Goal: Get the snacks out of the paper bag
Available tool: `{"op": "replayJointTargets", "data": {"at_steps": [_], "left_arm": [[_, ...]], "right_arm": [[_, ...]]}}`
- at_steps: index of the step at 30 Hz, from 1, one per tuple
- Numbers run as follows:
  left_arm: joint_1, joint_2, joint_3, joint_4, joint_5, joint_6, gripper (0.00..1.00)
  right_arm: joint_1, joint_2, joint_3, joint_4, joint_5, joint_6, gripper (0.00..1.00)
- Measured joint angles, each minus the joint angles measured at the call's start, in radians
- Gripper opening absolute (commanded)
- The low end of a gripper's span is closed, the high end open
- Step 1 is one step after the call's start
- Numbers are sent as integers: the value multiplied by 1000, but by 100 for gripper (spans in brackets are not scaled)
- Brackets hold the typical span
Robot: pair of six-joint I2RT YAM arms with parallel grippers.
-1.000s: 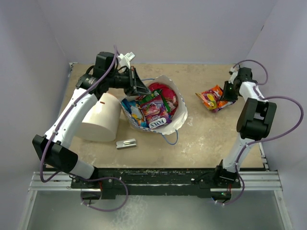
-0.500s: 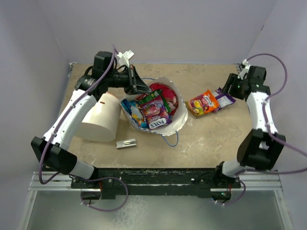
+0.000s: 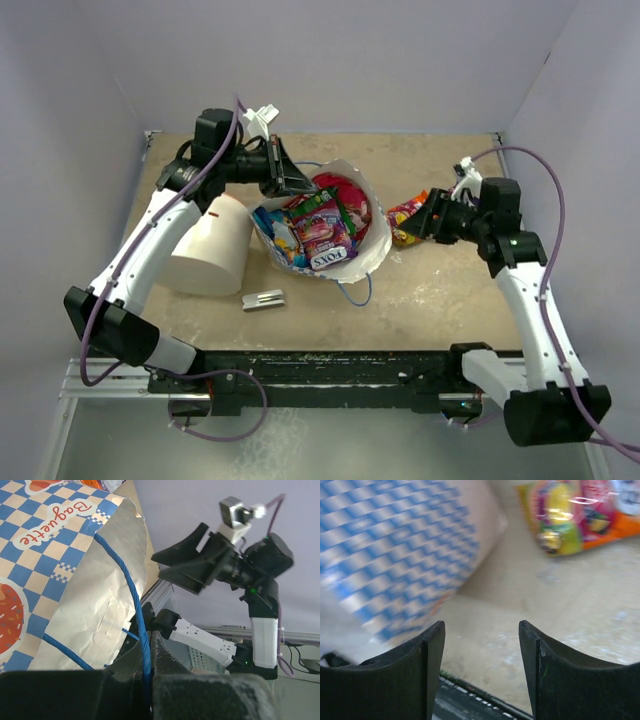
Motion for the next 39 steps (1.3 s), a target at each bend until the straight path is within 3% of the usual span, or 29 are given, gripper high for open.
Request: {"op": "replayJointTargets", "data": {"at_steps": [5, 10, 15, 20, 29, 39], "left_arm": [[0, -10, -10, 12, 0, -1, 0], [0, -15, -15, 27, 0, 0, 0], [0, -15, -15, 45, 6, -2, 0], [0, -19, -15, 92, 19, -14, 0], [0, -64, -40, 191, 39, -41, 0], [-5, -68, -62, 219, 49, -71, 0]], "right_arm": [[242, -17, 176, 26, 18, 80, 61], [560, 92, 369, 40, 195, 82, 60], [774, 145, 332, 117, 381, 60, 58], [864, 167, 204, 224, 602, 5, 58], [929, 328, 100, 402, 858, -76, 60], [932, 467, 82, 396, 1027, 40, 57]]}}
